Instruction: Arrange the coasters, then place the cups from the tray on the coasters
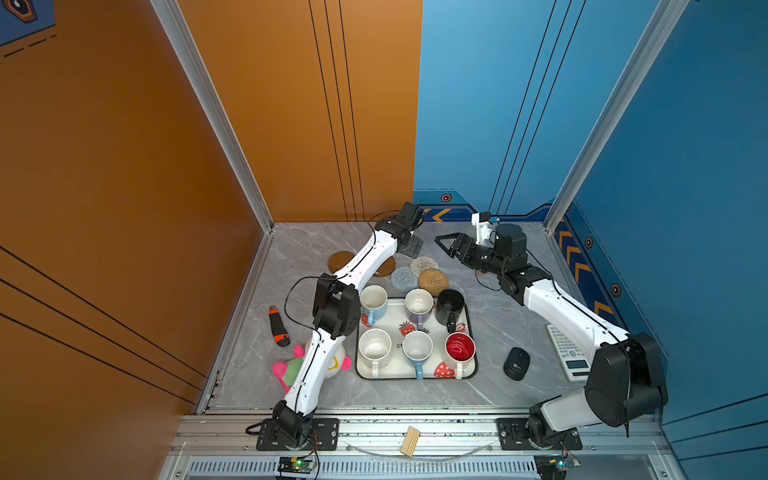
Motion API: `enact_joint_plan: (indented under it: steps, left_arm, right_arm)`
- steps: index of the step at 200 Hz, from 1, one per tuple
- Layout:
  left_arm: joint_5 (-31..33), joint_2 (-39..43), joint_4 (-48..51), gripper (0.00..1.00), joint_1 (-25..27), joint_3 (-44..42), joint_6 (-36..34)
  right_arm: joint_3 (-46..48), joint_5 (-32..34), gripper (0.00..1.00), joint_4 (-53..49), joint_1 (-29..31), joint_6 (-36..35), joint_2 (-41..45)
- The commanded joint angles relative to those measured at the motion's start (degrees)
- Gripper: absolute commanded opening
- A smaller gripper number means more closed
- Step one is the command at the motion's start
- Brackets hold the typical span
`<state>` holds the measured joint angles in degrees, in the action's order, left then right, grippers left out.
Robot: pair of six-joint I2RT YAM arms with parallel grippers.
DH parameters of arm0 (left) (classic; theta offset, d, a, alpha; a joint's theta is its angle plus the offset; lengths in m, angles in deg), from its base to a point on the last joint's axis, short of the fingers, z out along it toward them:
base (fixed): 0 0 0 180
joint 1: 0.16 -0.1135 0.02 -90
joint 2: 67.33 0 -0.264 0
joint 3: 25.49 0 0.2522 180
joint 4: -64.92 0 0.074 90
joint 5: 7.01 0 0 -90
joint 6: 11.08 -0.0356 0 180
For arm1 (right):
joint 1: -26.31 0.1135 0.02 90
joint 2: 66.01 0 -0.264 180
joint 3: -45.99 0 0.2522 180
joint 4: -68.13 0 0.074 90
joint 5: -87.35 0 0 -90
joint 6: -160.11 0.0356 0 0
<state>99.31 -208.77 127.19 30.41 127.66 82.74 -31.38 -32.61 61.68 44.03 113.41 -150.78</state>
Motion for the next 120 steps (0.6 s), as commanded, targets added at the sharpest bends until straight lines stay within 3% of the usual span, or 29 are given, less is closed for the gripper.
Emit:
enact_joint_plan:
  steps: [1, 120]
  left_arm:
    - [3.3, -2.8, 0.9, 0.92, 0.4, 2.1, -1.4]
    - [6.9, -8.1, 1.3, 0.93, -1.7, 1.8, -0.4]
  right_arm:
    - [1.1, -0.2, 0.86, -1.2, -0.5, -1.2, 1.6]
    - [1.0, -0.4, 0.87, -0.8, -0.9, -0.7, 0.8]
